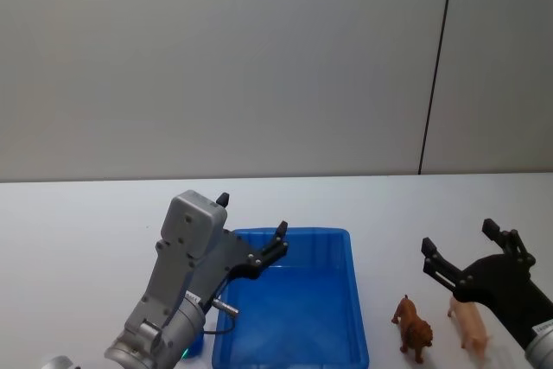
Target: Pick up the two dolls from the table and place them into the box.
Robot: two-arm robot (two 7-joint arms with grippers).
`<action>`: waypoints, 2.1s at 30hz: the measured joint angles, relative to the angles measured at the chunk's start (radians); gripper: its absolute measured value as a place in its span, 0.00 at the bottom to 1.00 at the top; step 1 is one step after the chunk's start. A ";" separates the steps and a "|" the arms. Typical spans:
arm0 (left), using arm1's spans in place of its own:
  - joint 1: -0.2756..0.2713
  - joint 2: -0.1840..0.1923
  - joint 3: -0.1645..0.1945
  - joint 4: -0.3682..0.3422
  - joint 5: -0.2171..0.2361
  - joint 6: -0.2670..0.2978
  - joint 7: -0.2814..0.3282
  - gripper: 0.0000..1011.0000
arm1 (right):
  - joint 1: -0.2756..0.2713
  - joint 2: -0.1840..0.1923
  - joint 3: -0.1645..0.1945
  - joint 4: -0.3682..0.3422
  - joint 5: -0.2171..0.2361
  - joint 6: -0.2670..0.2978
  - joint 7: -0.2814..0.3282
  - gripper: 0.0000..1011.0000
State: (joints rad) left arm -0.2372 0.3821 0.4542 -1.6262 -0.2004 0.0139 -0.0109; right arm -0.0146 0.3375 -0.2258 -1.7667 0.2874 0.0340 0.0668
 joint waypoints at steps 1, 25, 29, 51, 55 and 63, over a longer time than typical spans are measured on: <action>0.000 0.000 0.000 0.000 0.000 0.000 0.000 0.99 | 0.000 0.000 0.000 0.000 0.000 0.000 0.000 0.99; 0.000 0.000 0.000 0.000 0.000 0.000 0.000 0.99 | -0.001 0.003 0.003 0.003 0.002 0.010 0.001 0.99; 0.000 0.000 0.000 0.000 0.000 0.000 0.000 0.99 | -0.003 0.009 0.008 0.006 0.006 0.028 0.003 0.99; 0.000 0.000 0.000 0.000 0.000 0.000 0.000 0.99 | -0.031 0.063 0.037 0.092 0.017 0.185 0.051 0.99; 0.000 0.000 0.000 0.000 0.000 0.000 0.000 0.99 | -0.024 0.061 0.034 0.119 0.010 0.201 0.062 0.99; 0.000 0.000 0.000 0.000 0.000 0.000 0.000 0.99 | -0.002 0.047 0.026 0.169 0.002 0.221 0.082 0.99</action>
State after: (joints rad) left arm -0.2372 0.3821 0.4542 -1.6262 -0.2004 0.0139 -0.0109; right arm -0.0169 0.3840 -0.2000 -1.5974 0.2895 0.2553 0.1489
